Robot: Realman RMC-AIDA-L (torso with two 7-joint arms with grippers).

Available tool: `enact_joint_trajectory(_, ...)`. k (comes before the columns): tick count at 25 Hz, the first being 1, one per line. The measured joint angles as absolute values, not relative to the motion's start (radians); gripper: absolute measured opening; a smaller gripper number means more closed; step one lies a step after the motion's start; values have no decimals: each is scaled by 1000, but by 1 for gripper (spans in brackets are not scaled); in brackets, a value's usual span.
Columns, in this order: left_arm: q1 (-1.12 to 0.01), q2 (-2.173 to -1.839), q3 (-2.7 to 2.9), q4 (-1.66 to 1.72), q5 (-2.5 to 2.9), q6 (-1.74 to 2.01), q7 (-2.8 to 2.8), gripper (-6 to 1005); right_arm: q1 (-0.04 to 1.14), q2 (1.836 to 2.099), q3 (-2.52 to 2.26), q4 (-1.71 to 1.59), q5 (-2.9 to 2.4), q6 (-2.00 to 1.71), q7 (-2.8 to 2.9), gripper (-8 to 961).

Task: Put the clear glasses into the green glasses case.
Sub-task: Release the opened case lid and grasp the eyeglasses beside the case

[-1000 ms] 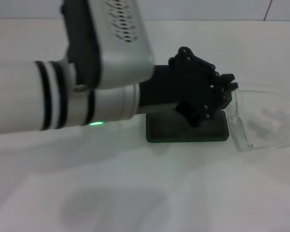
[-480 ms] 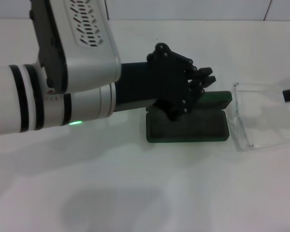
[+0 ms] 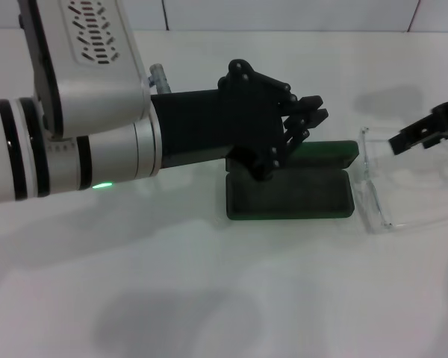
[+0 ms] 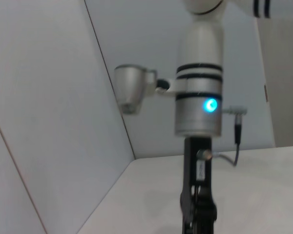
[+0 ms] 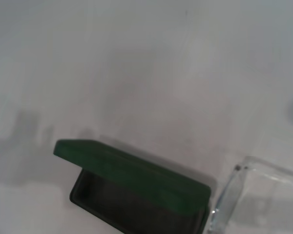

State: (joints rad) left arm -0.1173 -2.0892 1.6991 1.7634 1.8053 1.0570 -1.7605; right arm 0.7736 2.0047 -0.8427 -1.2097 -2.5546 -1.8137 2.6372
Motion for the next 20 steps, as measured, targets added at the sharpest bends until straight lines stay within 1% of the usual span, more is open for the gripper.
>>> enact_joint_trajectory(6, -117, -2089, 1698, 1745, 1777, 1058, -1753, 82, 861, 2007, -870, -1053, -2622, -1740, 2637, 632)
enact_joint_trajectory(9, -109, -2089, 1698, 1739, 1773, 1066, -1745, 82, 873, 2009, -899, -1012, -2645, -1701, 2641, 590)
enact_joint_trajectory(17, -103, -2089, 1698, 1710, 1754, 1077, -1715, 82, 899, 2010, -935, -919, -2650, -1620, 2641, 573)
enact_joint_trajectory(20, -100, -2089, 1693, 1685, 1727, 1084, -1682, 82, 913, 2007, -939, -868, -2651, -1589, 2635, 566)
